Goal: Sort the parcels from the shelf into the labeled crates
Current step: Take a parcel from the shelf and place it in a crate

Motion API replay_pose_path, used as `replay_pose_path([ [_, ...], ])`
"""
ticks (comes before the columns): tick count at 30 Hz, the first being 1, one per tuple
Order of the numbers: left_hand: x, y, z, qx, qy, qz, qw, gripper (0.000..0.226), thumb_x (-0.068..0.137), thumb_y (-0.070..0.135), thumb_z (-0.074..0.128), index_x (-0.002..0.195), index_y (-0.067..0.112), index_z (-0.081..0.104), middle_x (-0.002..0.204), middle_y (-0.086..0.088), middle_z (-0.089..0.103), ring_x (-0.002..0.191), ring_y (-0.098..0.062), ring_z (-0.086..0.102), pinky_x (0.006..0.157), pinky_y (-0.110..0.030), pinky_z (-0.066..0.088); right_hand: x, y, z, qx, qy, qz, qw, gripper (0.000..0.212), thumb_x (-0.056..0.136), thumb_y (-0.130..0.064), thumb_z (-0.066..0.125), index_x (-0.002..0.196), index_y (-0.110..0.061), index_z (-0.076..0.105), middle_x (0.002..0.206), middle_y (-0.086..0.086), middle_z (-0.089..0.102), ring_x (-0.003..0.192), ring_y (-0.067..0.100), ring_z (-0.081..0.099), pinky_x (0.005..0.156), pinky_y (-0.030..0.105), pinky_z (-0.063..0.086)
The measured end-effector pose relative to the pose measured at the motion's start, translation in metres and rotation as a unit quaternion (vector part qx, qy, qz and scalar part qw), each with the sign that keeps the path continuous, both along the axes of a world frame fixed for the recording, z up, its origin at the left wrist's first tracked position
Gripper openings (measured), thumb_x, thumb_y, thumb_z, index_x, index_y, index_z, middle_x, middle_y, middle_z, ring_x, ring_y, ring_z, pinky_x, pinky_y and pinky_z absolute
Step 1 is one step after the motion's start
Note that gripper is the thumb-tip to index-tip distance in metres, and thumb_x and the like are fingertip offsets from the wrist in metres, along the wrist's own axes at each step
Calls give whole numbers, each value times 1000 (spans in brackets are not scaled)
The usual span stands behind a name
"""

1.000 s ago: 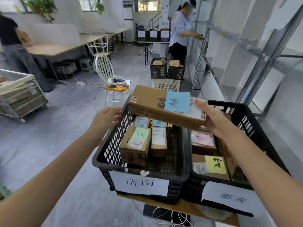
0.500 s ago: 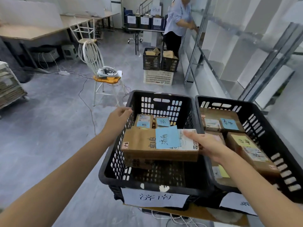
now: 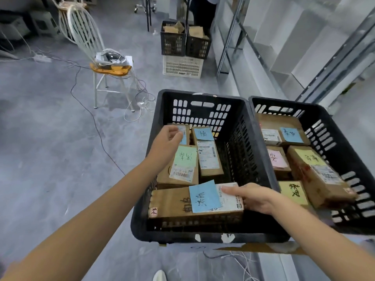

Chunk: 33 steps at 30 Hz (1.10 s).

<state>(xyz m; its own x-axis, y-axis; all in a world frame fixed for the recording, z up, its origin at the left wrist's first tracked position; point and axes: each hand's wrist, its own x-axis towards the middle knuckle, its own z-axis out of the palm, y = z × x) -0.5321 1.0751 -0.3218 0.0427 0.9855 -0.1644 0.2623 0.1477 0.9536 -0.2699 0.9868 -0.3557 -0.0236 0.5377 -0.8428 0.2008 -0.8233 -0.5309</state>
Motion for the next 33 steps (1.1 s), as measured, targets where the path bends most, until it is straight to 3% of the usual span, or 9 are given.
replay_pose_path([
  [3, 4, 8, -6, -19, -5, -6, 1000, 31, 100, 32, 54, 129, 21, 52, 121, 4, 64, 102, -16, 66, 78, -33, 57, -4, 6, -11, -65, 5, -31, 997, 46, 82, -11, 76, 125, 0, 63, 110, 18, 74, 105, 30, 69, 93, 47, 54],
  [5, 8, 11, -10, -33, -13, -12, 999, 33, 100, 33, 54, 130, 21, 51, 125, 2, 63, 104, -16, 66, 85, -38, 57, -8, 11, -22, -100, 11, -58, 993, 34, 90, -2, 65, 124, 0, 64, 112, 21, 72, 105, 34, 68, 98, 51, 50],
  [7, 11, 12, -13, -34, -18, -20, 999, 33, 101, 33, 53, 131, 20, 50, 123, 5, 62, 99, -8, 64, 76, -25, 56, -10, 14, -34, -120, 4, -70, 990, 31, 94, 3, 57, 125, 2, 62, 112, 23, 72, 103, 37, 67, 102, 53, 47],
  [11, 10, 17, -16, -30, -24, -30, 999, 31, 102, 30, 53, 130, 18, 51, 113, 10, 60, 80, 3, 61, 49, -4, 43, -10, 15, -59, -146, -54, -10, 988, 40, 90, 10, 59, 130, 9, 51, 106, 25, 73, 102, 39, 68, 99, 63, 46],
  [16, 7, 25, -22, -37, -31, -26, 998, 33, 101, 32, 52, 131, 19, 49, 123, 6, 61, 71, 4, 67, 51, -11, 50, -17, 21, -75, -147, -124, 22, 981, 48, 95, 9, 53, 141, 2, 39, 120, 19, 66, 121, 35, 58, 99, 62, 47],
  [21, 9, 22, -24, -25, -1, -63, 998, 28, 102, 25, 50, 129, 19, 53, 120, 10, 61, 90, 5, 58, 55, -2, 42, -18, 24, -81, -117, -126, 39, 984, 73, 87, 2, 70, 150, -6, 35, 130, 18, 62, 122, 31, 59, 106, 48, 47],
  [25, 13, 18, -25, -4, 45, -129, 991, 22, 98, 16, 53, 117, 22, 63, 119, 11, 63, 112, -4, 57, 90, -20, 46, -27, 26, -50, 5, -185, 86, 979, 61, 93, -14, 68, 148, -9, 42, 143, 13, 53, 131, 25, 50, 106, 34, 42],
  [29, 29, 18, -11, 29, 88, -153, 984, 28, 98, 18, 53, 124, 23, 62, 126, 7, 62, 102, -2, 57, 75, -11, 44, -14, 39, 11, 192, -256, 136, 938, 46, 97, -20, 62, 142, -17, 51, 144, 4, 53, 133, 16, 49, 109, 28, 39],
  [33, 61, 10, 23, 120, 120, -196, 966, 31, 99, 17, 53, 129, 16, 59, 130, 2, 62, 122, -11, 55, 104, -27, 43, 6, 45, 69, 305, -339, 149, 878, 47, 101, -25, 55, 146, -19, 45, 150, 0, 47, 137, 16, 44, 114, 33, 36],
])
